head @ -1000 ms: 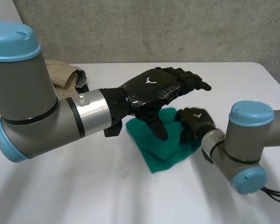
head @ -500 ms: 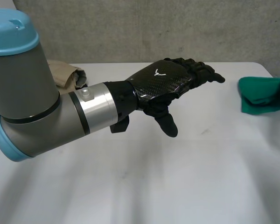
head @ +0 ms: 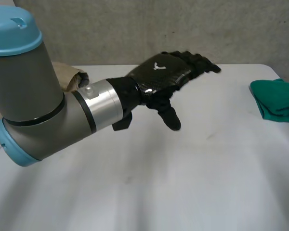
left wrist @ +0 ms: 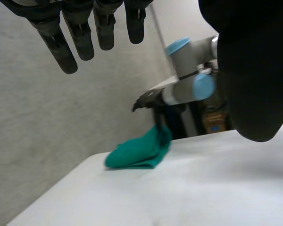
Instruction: Fold the laundry.
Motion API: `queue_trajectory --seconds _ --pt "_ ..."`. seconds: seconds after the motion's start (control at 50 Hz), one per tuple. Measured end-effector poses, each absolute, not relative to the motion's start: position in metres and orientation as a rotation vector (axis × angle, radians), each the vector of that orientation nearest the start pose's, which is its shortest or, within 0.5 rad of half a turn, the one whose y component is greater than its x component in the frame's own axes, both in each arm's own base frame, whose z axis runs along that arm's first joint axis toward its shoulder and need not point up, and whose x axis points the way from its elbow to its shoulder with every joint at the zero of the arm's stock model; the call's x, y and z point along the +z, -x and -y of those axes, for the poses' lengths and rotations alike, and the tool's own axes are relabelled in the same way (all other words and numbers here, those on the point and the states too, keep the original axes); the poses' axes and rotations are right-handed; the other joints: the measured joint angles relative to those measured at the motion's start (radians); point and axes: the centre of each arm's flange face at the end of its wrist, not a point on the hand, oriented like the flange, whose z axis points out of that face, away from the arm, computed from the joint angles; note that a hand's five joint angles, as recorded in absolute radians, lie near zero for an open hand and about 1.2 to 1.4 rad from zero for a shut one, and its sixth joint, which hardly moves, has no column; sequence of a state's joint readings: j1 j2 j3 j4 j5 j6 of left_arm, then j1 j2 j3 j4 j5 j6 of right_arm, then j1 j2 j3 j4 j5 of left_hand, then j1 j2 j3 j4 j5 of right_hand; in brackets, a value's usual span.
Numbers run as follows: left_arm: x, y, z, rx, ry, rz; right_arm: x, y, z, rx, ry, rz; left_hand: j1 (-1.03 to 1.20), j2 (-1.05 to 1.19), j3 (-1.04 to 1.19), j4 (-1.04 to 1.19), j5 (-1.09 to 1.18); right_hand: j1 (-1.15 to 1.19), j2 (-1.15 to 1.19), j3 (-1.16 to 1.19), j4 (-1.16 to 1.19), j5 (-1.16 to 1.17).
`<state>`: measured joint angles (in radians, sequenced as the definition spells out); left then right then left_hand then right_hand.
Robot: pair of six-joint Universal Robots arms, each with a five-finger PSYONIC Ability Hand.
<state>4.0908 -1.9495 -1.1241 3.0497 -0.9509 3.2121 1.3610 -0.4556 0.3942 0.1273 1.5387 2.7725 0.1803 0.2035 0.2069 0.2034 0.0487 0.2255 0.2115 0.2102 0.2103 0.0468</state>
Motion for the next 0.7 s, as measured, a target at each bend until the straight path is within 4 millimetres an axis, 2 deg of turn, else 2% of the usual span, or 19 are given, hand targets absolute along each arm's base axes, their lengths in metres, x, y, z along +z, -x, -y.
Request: queue_trajectory --seconds 0.1,0.12,0.14,0.16,0.24,0.28,0.3,0.34,0.38,0.4,0.42,0.46,0.5,0.52,0.58,0.6,0.62,0.68,0.7 --pt "0.314 0.362 0.220 1.661 0.986 1.518 0.217 -0.058 0.512 -2.432 0.355 -2.412 0.000 0.000 0.000 0.000 0.000 0.000 0.000 0.000 0.000 0.000" --pt "0.314 0.362 0.220 1.661 0.986 1.518 0.217 -0.058 0.512 -2.432 0.355 -2.412 0.000 0.000 0.000 0.000 0.000 0.000 0.000 0.000 0.000 0.000" --pt "0.320 0.353 0.239 1.785 0.900 1.563 0.229 -0.071 0.500 -2.467 0.398 -2.335 0.000 0.000 0.000 0.000 0.000 0.000 0.000 0.000 0.000 0.000" --pt "0.322 0.350 0.245 1.822 0.872 1.576 0.234 -0.078 0.493 -2.484 0.419 -2.295 0.000 0.000 0.000 0.000 0.000 0.000 0.000 0.000 0.000 0.000" --pt "0.330 0.308 0.305 2.107 0.621 1.714 0.255 -0.109 0.454 -2.550 0.518 -2.110 0.000 0.000 0.000 0.000 -0.002 0.000 0.000 0.000 0.000 0.000" --pt "0.327 0.288 0.330 2.193 0.544 1.780 0.261 -0.120 0.437 -2.572 0.554 -2.037 0.000 0.000 0.000 0.000 -0.002 0.000 0.000 0.000 0.000 0.000" --pt "0.320 0.271 0.352 2.253 0.501 1.845 0.265 -0.129 0.422 -2.588 0.583 -1.980 0.000 0.000 0.000 0.000 -0.002 0.000 0.000 0.000 0.000 0.000" --pt "0.310 0.253 0.373 2.305 0.479 1.916 0.268 -0.140 0.402 -2.601 0.619 -1.914 0.000 0.000 0.000 0.000 -0.002 0.000 0.000 0.000 0.000 0.000" --pt "0.294 0.231 0.399 2.360 0.487 2.010 0.260 -0.161 0.373 -2.550 0.699 -1.888 0.000 0.000 0.000 0.000 -0.002 0.000 -0.002 -0.002 0.000 0.000" --pt "0.279 0.215 0.418 2.395 0.515 2.085 0.249 -0.177 0.351 -2.486 0.772 -1.896 0.000 0.000 0.000 0.000 -0.002 0.000 -0.003 -0.004 0.000 0.000" --pt "0.273 0.208 0.426 2.408 0.531 2.114 0.245 -0.182 0.344 -2.465 0.797 -1.898 0.000 0.000 0.000 0.000 -0.002 0.000 -0.003 -0.004 0.000 0.000" --pt "0.249 0.186 0.452 2.460 0.604 2.204 0.224 -0.203 0.309 -2.339 0.932 -1.942 0.000 0.000 0.000 0.000 -0.002 0.000 -0.003 -0.004 0.000 0.000" --pt "0.236 0.176 0.465 2.489 0.648 2.240 0.214 -0.210 0.295 -2.277 1.002 -1.969 0.000 0.000 0.000 0.000 -0.002 0.000 -0.003 -0.004 0.000 -0.001" --pt "0.220 0.164 0.479 2.522 0.698 2.277 0.203 -0.215 0.281 -2.208 1.077 -2.006 0.000 0.000 0.000 0.000 -0.002 0.000 -0.003 -0.004 0.000 -0.001" --pt "0.191 0.146 0.500 2.569 0.786 2.336 0.190 -0.218 0.266 -2.123 1.173 -2.056 0.017 0.012 0.012 0.009 0.005 0.000 -0.003 -0.004 0.000 -0.001" --pt "0.180 0.140 0.507 2.584 0.823 2.357 0.185 -0.218 0.262 -2.095 1.203 -2.077 0.144 0.103 0.101 0.106 0.094 0.000 -0.003 -0.004 0.000 -0.001" --pt "0.168 0.136 0.512 2.595 0.860 2.376 0.183 -0.218 0.260 -2.075 1.224 -2.092 0.358 0.285 0.280 0.287 0.270 0.000 -0.003 -0.004 0.000 -0.001" --pt "0.152 0.130 0.519 2.611 0.919 2.399 0.178 -0.215 0.258 -2.044 1.253 -2.122 0.772 0.763 0.733 0.744 0.693 0.000 -0.003 -0.004 0.000 -0.001" --pt "0.149 0.130 0.520 2.615 0.928 2.400 0.178 -0.215 0.258 -2.041 1.255 -2.127 0.814 0.817 0.804 0.798 0.745 0.000 -0.003 -0.004 0.000 -0.001"
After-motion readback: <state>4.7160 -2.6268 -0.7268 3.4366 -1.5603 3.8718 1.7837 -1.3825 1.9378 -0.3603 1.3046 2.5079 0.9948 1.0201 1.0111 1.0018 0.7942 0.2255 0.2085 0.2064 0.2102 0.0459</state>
